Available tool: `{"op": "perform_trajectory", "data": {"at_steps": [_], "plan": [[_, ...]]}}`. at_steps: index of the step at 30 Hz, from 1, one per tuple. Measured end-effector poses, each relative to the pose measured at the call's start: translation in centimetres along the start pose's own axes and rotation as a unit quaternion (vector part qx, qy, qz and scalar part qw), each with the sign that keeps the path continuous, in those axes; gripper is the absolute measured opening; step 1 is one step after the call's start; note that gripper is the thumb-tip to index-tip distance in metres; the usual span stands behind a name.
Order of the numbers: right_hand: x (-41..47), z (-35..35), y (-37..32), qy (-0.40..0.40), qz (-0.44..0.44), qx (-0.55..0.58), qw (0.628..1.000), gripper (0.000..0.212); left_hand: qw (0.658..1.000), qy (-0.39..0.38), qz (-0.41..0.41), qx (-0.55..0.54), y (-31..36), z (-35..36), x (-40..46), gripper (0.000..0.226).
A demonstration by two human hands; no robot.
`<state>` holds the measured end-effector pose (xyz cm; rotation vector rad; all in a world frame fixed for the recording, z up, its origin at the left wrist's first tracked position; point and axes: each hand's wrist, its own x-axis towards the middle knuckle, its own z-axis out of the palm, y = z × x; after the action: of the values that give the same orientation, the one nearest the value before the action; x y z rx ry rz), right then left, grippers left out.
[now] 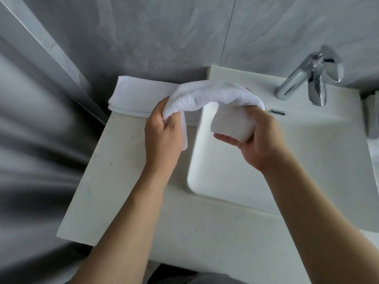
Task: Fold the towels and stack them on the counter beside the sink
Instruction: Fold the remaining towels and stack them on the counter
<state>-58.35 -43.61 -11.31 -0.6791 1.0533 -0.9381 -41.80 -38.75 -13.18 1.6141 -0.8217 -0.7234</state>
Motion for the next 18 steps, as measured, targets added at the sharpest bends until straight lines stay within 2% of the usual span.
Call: {"op": "perform_trajectory", "data": {"at_steps": [2,9,15,18], "plan": [[-1.4,-2.3,-0.2,0.033,0.01,0.053,0.998,0.03,1.0,-0.021,0.012,-0.009,0.6,2.3,-2.1,0.027],[-7.2,-12.0,-2.0,0.035,-0.002,0.139,0.99,0.04,0.996,-0.072,0.043,-0.005,2.4,9.7,-9.8,0.034],[-10.9,-21.2,-3.8,0.026,0.011,0.158,0.987,0.07,0.991,-0.105,0.079,-0.004,3.5,15.9,-16.0,0.042],[-11.8,-25.0,-5.1,0.06,0.021,0.167,0.984,0.059,0.987,-0.124,0.098,0.006,4.3,19.1,-17.6,0.046]]}}
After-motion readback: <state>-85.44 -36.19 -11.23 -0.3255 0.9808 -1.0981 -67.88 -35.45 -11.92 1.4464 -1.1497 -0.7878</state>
